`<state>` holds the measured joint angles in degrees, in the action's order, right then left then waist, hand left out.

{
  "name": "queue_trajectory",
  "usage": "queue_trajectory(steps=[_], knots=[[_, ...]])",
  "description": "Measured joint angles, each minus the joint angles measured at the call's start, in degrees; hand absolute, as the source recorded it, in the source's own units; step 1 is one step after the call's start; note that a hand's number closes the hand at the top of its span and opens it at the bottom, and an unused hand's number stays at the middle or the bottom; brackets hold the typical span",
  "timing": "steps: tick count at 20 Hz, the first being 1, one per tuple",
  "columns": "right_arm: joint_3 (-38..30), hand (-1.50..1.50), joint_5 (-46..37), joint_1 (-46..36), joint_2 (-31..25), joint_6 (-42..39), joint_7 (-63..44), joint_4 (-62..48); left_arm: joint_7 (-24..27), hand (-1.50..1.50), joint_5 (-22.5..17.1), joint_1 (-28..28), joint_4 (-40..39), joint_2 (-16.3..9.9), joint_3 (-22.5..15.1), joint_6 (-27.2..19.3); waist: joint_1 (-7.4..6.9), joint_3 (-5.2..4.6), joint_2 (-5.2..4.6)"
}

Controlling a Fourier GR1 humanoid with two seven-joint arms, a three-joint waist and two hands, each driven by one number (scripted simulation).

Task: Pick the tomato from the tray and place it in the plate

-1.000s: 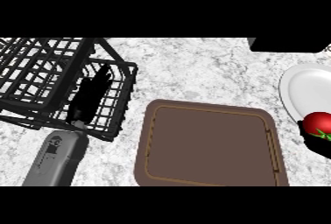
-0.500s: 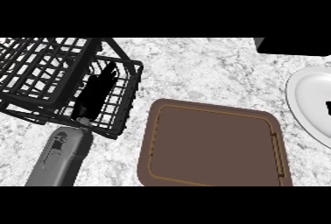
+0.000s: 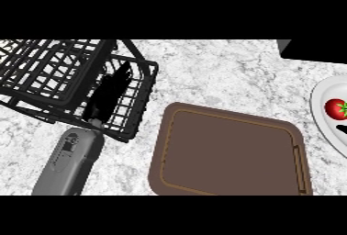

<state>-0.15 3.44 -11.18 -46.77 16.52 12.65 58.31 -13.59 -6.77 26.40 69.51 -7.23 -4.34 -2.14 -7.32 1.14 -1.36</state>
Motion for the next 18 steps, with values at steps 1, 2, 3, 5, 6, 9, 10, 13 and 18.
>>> queue_trajectory(steps=[1,2,3,5,6,9,10,13,18], knots=[[-0.39,-1.5,0.79,-1.07,0.33,-1.5,1.48,-1.51,0.14,0.0,-0.04,-0.07,-0.1,-0.02,0.05,0.0,0.09,0.06,0.09],[-0.79,-1.5,1.51,-2.0,0.6,-3.01,3.02,-3.08,0.11,0.0,-0.04,-0.11,-0.19,-0.03,0.11,-0.11,0.16,0.08,0.16],[-1.42,-1.5,2.39,-3.14,1.11,-4.14,4.53,-4.52,0.15,0.0,0.01,-0.1,-0.28,-0.02,0.12,-0.25,0.16,0.11,0.2],[-3.16,-1.5,4.6,-4.96,2.24,-6.38,7.82,-7.16,0.1,0.0,-0.03,-0.33,-0.33,-0.15,0.23,-0.39,0.46,0.13,0.39],[-4.32,-1.5,5.89,-5.96,2.75,-7.37,9.3,-8.39,0.2,0.0,-0.05,-0.56,-0.26,-0.25,0.35,-0.43,0.72,0.15,0.5],[-7.6,-1.5,9.37,-8.26,3.67,-10.55,13.03,-12.45,0.0,0.0,-0.13,-1.01,-0.1,-0.45,0.55,-0.53,1.22,0.14,0.72],[-8.72,-1.5,10.41,-8.95,3.57,-11.69,13.98,-13.93,0.0,0.0,-0.04,-1.21,0.02,-0.51,0.68,-0.79,1.43,0.15,0.78],[-11.39,-1.5,12.99,-10.35,2.32,-16.48,15.88,-18.62,0.07,0.0,-0.04,-1.86,0.54,-0.72,1.05,-0.89,2.07,0.13,0.92],[-13.82,-1.5,15.94,-10.71,-0.49,-27.73,18.7,-25.22,-0.34,0.0,-0.28,-2.87,1.42,-1.06,1.58,-0.9,3.05,0.08,1.07]])
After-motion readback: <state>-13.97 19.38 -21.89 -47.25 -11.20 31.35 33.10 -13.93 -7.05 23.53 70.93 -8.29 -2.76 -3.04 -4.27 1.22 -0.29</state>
